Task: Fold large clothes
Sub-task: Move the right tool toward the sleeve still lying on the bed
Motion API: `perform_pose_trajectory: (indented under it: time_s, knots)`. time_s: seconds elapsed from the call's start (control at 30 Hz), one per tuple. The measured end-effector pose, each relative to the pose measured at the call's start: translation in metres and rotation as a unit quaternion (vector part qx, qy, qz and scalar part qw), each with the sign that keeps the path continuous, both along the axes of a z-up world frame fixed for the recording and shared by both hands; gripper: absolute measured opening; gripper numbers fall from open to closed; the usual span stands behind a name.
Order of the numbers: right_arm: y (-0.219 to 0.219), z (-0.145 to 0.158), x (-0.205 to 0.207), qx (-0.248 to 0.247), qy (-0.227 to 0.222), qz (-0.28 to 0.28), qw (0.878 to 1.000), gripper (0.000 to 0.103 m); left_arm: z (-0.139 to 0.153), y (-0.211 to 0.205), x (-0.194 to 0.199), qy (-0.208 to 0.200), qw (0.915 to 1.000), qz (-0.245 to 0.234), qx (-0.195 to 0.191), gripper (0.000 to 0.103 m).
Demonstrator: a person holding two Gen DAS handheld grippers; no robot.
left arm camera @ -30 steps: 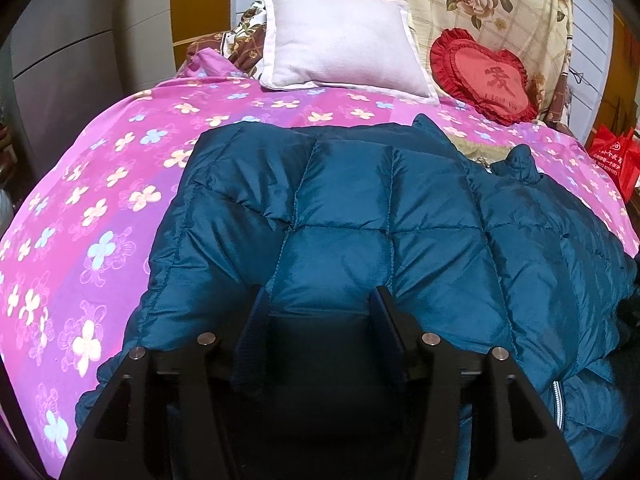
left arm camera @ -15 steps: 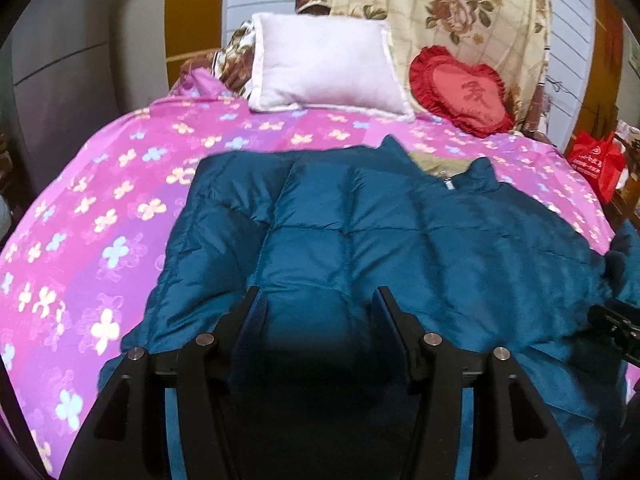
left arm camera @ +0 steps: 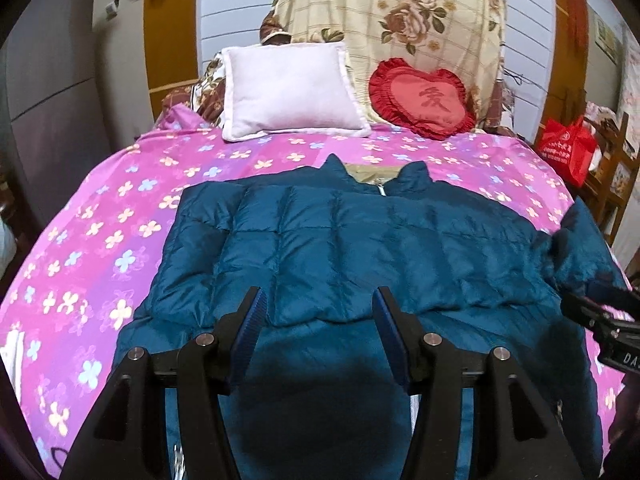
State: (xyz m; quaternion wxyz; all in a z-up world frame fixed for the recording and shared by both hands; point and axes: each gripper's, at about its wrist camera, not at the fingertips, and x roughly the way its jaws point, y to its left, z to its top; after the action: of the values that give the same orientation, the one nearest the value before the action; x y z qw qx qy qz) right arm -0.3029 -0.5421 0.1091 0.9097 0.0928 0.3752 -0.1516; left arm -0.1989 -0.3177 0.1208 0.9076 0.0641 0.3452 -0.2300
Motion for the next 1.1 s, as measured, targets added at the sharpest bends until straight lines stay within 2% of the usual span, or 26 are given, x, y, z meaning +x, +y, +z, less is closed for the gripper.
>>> perform_pose_trajectory:
  time_s: [0.17, 0.33, 0.8, 1.1]
  knots:
    - [-0.005, 0.007, -0.022, -0.009, -0.006, -0.011, 1.0, 0.082, 0.003, 0.001, -0.027, -0.008, 0.9999, -0.013, -0.001, 0.037]
    - [-0.012, 0.007, -0.033, -0.013, -0.001, -0.023, 1.0, 0.082, -0.003, -0.001, -0.035, -0.013, 0.9998, -0.017, 0.0, 0.037]
    - [-0.017, -0.007, -0.03, -0.009, 0.009, -0.035, 0.999, 0.084, -0.017, 0.002, -0.023, -0.004, 0.9999, -0.015, -0.006, 0.037]
    - [-0.047, -0.011, -0.043, -0.008, 0.013, -0.064, 0.998, 0.085, -0.023, -0.013, -0.018, 0.003, 0.9997, -0.024, -0.009, 0.037]
